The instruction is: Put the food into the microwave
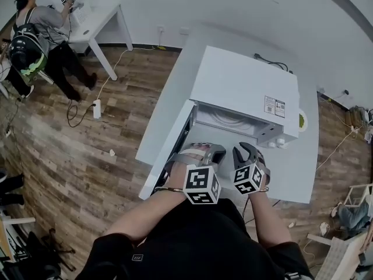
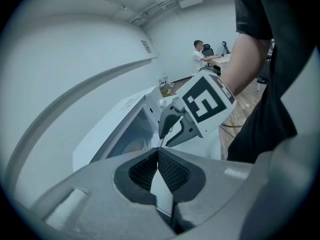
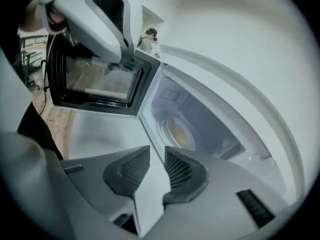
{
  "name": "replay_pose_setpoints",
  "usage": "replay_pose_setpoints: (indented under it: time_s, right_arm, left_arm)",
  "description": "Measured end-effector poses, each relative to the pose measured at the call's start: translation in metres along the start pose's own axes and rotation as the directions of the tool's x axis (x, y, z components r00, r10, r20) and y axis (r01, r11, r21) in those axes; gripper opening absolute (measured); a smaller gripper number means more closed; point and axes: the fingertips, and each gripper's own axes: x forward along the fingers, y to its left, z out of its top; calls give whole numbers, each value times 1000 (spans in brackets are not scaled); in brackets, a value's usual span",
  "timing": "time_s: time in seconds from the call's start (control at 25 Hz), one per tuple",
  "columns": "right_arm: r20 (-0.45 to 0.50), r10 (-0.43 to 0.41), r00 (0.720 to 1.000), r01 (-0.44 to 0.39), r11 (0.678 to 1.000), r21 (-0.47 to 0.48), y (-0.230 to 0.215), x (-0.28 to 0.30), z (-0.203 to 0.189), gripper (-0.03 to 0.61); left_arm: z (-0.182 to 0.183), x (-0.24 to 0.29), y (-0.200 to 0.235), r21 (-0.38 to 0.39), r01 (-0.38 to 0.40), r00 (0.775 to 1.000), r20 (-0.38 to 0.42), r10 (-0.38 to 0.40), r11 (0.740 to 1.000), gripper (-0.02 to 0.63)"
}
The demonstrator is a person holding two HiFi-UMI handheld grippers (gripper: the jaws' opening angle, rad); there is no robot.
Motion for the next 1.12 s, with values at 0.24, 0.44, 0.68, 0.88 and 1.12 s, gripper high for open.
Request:
replay_pose_setpoints:
  time_s: [0.24,0.44,0.68,0.88,1.12]
  right_arm:
    - [88,18,996,-27,994,109,6,-58,9,91]
    - [192,56,980,-99,970,221,-4,-113,-3,72]
    - [342,113,933,-240,904,355,-27,-190,-35,34]
    - [427,179,886,-352,860,370,-40,-245,-85,31]
    - [483,153,862,-412,767,492,-64,-270,-129,17]
  left_arm:
    - [12,-16,-8,-23,-32,999,34,32,999,8]
    - [26,-29,-19,-118,-50,998,38,55,992,8]
    - [71,-39,-47,-223,-104,993,38,115,969,8]
    - [107,-42,-83,-389,-148,983,45,180,909,8]
    - [151,-49,-104,-512,-155,960,123,250,845,8]
